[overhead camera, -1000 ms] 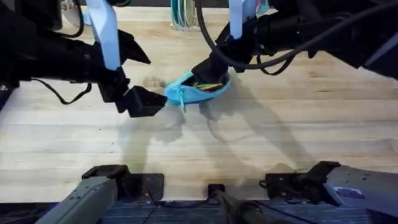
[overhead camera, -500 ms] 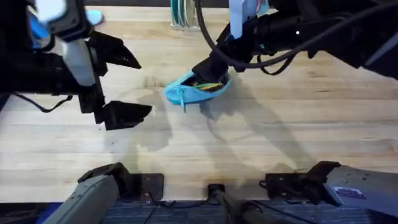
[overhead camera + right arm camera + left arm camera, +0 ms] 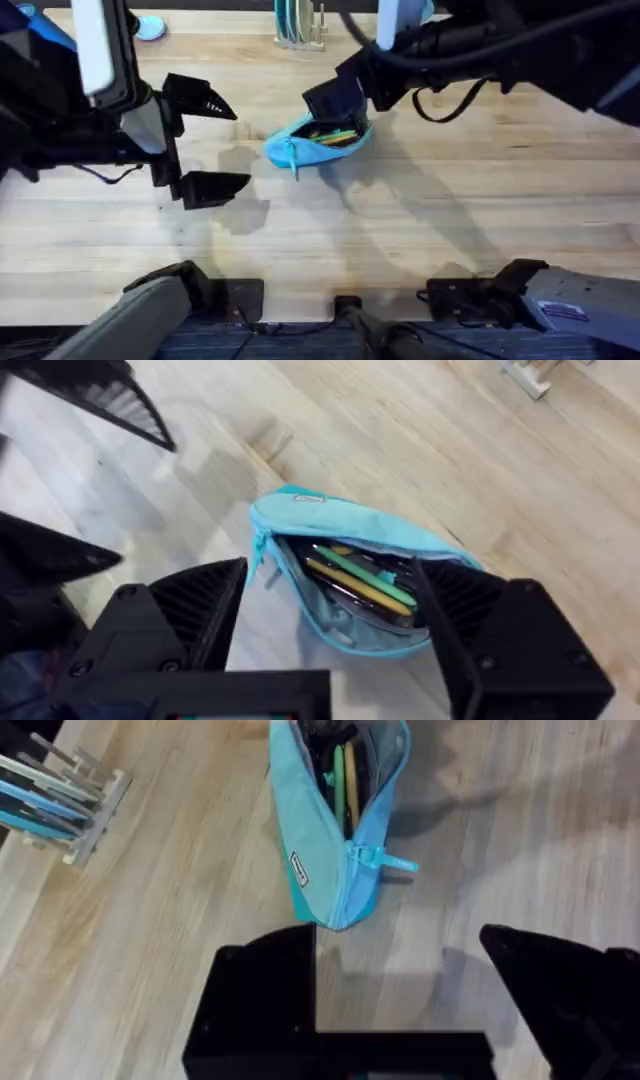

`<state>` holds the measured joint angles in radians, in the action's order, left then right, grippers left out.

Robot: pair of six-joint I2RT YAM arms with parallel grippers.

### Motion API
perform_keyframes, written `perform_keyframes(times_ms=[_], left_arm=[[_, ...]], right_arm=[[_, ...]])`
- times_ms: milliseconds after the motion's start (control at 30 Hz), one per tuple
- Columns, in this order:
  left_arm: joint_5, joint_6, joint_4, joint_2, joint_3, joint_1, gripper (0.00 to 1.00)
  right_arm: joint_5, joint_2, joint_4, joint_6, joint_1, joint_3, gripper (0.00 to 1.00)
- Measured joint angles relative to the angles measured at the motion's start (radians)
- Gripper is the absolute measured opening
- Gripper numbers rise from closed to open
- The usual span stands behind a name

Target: Unzip the bag, pick up the pens from the table one at a time and place them inside, then zip the bag closed.

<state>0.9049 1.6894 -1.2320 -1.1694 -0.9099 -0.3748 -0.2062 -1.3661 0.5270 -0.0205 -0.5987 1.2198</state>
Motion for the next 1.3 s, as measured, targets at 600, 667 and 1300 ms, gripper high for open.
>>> perform_keyframes(times_ms=[600,667,1300], left_arm=[[0.087,0.053,0.024,-0.281,0.006,0.0,0.993],[0.089,0.056,0.024,-0.285,0.006,0.0,0.993],[0.094,0.059,0.024,-0.285,0.006,0.0,0.993]], right_arm=[[-0.001,0.104,0.034,0.299,-0.022,0.0,0.997],[-0.001,0.103,0.04,0.359,-0.025,0.0,0.997],[0.039,0.104,0.182,0.642,-0.147,0.0,0.997]])
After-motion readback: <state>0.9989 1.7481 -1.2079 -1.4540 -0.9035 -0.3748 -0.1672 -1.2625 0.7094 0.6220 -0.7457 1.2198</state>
